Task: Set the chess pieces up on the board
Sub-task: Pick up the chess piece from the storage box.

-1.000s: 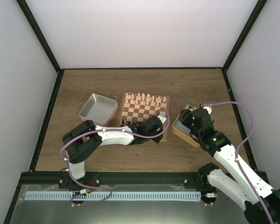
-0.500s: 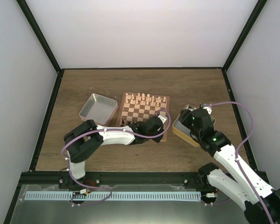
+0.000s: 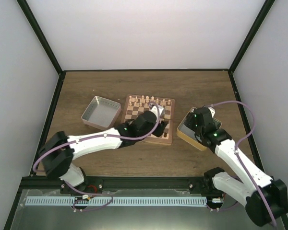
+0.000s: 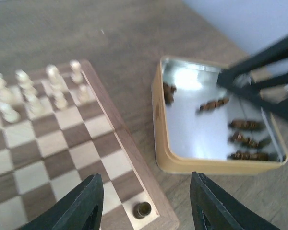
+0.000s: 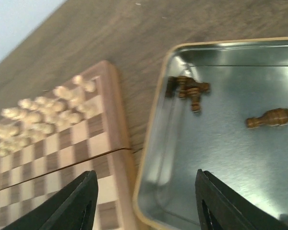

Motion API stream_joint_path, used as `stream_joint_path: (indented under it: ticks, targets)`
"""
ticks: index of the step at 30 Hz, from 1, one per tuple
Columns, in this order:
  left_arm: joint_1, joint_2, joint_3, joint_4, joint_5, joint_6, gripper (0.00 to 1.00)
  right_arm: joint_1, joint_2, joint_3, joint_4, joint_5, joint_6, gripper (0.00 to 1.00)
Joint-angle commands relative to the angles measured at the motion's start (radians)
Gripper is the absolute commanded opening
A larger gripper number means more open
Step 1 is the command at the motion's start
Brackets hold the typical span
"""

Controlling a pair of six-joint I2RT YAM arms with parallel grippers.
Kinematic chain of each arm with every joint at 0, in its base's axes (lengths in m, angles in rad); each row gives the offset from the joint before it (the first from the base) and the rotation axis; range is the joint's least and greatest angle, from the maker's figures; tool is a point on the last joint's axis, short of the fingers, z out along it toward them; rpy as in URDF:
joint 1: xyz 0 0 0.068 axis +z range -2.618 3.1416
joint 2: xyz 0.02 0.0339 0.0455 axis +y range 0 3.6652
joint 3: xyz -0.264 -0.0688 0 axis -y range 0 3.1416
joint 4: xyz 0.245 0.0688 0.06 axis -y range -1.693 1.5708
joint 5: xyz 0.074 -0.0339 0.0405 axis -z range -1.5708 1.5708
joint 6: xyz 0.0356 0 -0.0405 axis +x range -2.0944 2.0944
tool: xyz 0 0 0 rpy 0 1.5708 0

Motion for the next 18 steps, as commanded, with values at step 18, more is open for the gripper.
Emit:
stream_joint_path:
  ticks: [18]
  targets:
    - [0.136, -0.411, -0.232, -0.003, -0.113, 0.000, 0.57, -0.360, 0.455, 0.063, 0.003, 0.019, -0.029, 0.62]
